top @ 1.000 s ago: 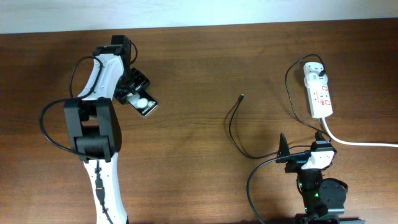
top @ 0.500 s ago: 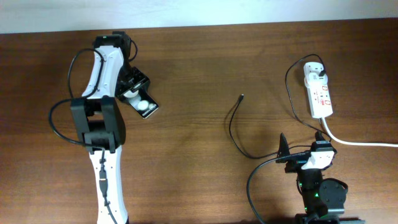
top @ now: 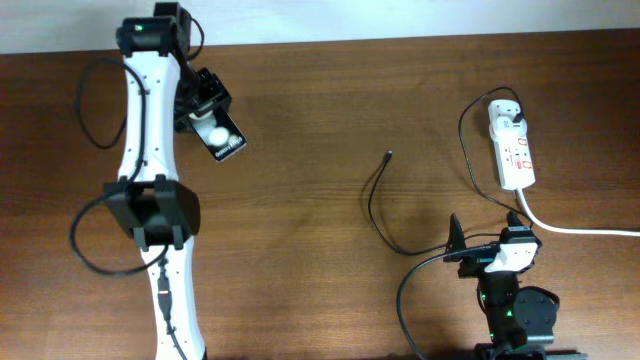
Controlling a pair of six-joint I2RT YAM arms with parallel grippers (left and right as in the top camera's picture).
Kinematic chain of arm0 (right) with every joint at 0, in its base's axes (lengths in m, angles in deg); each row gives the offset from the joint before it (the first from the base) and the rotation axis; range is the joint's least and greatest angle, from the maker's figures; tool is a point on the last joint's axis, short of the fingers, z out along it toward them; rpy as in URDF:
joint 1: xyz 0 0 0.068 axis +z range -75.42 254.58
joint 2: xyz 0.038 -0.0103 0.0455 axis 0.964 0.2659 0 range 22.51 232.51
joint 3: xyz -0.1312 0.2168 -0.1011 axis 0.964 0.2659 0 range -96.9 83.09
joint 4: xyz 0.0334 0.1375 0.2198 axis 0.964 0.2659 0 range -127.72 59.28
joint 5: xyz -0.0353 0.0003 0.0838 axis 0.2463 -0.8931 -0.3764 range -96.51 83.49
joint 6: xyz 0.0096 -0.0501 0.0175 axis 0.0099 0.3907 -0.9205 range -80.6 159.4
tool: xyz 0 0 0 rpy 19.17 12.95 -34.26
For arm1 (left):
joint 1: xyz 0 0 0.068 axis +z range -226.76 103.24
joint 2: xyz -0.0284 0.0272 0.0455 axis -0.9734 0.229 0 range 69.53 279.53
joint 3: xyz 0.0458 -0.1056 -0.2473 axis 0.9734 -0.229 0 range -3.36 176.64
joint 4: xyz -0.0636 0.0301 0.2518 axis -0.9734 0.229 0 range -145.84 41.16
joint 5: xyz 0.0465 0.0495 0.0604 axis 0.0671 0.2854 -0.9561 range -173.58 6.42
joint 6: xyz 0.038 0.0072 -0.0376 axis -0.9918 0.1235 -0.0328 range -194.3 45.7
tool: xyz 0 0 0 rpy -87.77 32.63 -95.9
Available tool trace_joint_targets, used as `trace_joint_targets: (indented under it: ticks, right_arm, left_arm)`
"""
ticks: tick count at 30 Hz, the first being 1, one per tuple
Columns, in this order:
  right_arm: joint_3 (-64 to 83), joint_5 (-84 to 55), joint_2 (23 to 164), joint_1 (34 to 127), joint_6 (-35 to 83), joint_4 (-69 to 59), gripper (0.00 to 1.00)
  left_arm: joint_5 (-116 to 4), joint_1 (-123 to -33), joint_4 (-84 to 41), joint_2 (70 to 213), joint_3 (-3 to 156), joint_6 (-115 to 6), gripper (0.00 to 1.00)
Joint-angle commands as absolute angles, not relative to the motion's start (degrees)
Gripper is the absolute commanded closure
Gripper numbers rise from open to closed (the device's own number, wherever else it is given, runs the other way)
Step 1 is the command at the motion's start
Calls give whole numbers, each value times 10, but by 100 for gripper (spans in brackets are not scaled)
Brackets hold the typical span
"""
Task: Plug charger to phone and switch on socket
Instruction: 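Lift the phone with the left gripper and turn it upright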
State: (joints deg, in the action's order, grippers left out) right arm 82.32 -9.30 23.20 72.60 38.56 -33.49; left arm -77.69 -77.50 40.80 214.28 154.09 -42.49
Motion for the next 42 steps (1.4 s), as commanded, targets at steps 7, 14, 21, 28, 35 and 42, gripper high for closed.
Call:
trace_joint_targets:
  ticks: [7,14,21,28,35,42]
  right_arm:
    - [828,-88,228,731,388,-334,1]
    - [828,-88,228,731,388,-334,1]
    - [828,-88,228,731,388,-334,1]
    - [828,-88,228,731,388,-334,1]
    - [828,-88,228,731,388,-334,1]
    - [828,-88,228,731,388,-334,1]
  left_arm:
    - [-726,-775,409,1832,1555,-496,28]
    - [-711,-775,409,1601,1521,-517,28]
    - [-711,-775,409,1403,1279,-508,28]
    - [-697,-775,319,1351,1006,-465,28]
    - [-518,-775,99,1384,737,-450,27]
    - [-360,-775,37,1536,700,-450,27]
